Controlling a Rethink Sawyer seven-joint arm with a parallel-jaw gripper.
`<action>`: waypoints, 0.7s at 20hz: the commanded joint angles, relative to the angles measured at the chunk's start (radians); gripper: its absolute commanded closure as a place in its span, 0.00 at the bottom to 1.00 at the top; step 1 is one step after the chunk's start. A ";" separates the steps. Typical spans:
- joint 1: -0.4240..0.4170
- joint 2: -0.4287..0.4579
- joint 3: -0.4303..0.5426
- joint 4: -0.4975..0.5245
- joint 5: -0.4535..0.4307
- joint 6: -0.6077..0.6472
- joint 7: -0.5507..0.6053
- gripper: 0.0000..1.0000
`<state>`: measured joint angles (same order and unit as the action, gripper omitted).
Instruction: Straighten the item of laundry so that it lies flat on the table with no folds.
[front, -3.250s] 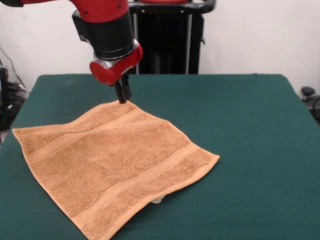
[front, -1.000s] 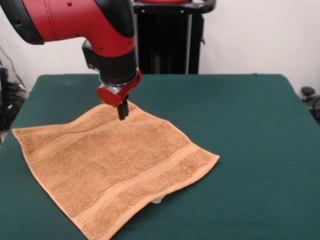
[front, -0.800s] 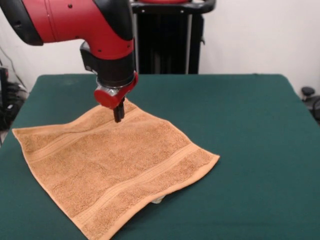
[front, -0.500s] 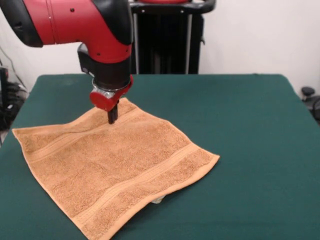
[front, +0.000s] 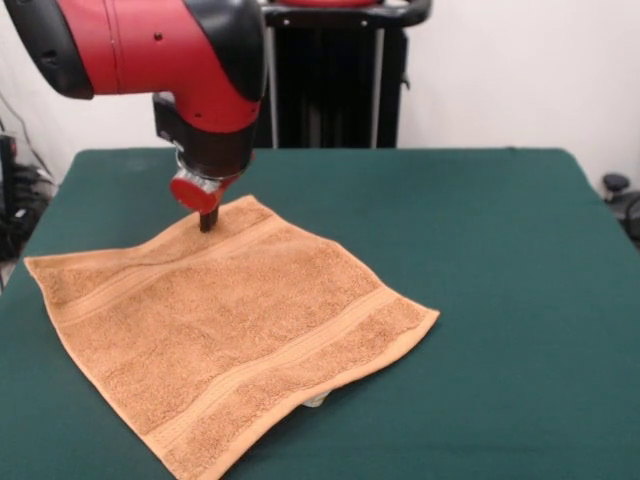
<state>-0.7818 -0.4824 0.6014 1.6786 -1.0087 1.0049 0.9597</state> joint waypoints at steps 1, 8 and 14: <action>0.052 -0.003 -0.046 -0.030 -0.036 0.095 -0.195 1.00; -0.005 0.019 0.026 0.008 0.030 -0.052 -0.119 1.00; -0.045 0.027 0.076 0.025 0.064 -0.135 -0.104 1.00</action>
<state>-0.8332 -0.4774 0.5953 1.6786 -0.9846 0.9769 0.9597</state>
